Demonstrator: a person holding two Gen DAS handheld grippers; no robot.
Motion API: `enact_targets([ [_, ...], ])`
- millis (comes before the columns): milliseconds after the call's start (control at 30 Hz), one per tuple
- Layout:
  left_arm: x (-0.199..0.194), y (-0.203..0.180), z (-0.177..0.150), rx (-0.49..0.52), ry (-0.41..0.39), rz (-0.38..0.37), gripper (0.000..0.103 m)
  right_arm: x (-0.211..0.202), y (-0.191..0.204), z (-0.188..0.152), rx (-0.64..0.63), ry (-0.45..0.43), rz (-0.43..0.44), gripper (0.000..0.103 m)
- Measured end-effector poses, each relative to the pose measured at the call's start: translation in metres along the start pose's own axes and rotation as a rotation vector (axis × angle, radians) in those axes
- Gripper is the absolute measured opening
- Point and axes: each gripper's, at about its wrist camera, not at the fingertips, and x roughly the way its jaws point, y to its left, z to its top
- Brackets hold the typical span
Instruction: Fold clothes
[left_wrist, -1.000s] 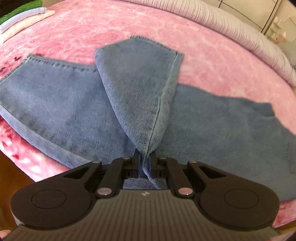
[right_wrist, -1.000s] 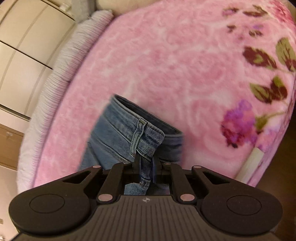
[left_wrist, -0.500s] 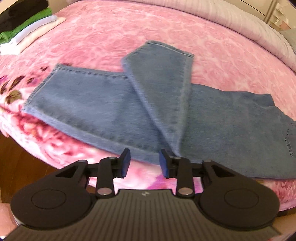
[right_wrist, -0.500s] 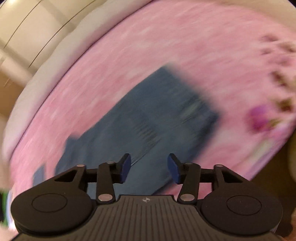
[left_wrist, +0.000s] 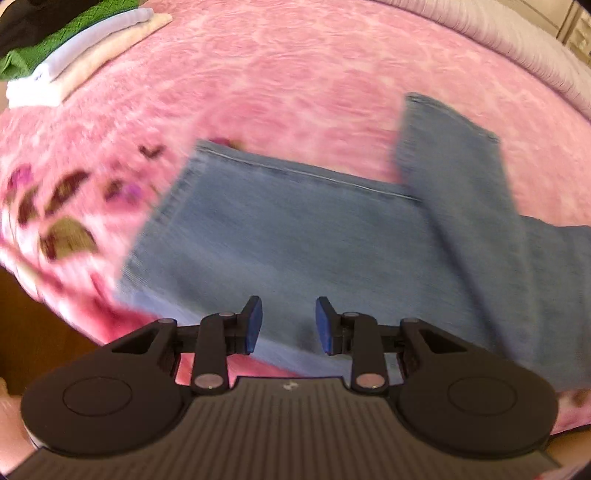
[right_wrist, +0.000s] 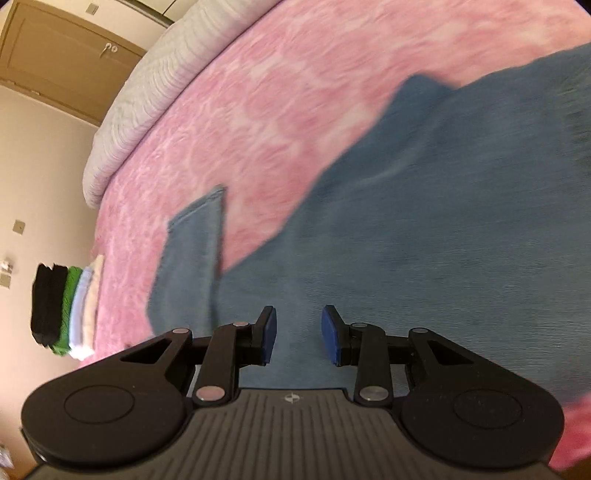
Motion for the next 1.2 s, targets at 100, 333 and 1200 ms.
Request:
enact_targets([
  [100, 0.018, 0.044, 0.018, -0.011, 0.02, 0.02, 0.026, 0.041, 0.028, 0.011, 0.029, -0.012, 0.001, 0.036],
  [333, 0.013, 0.107, 0.045, -0.093, 0.016, -0.016, 0.026, 0.111, 0.056, 0.018, 0.154, -0.041, 0.033, 0.044],
  [1200, -0.038, 0.218, 0.0, -0.531, 0.04, -0.165, 0.027, 0.146, 0.228, -0.175, -0.509, 0.361, 0.052, 0.037],
])
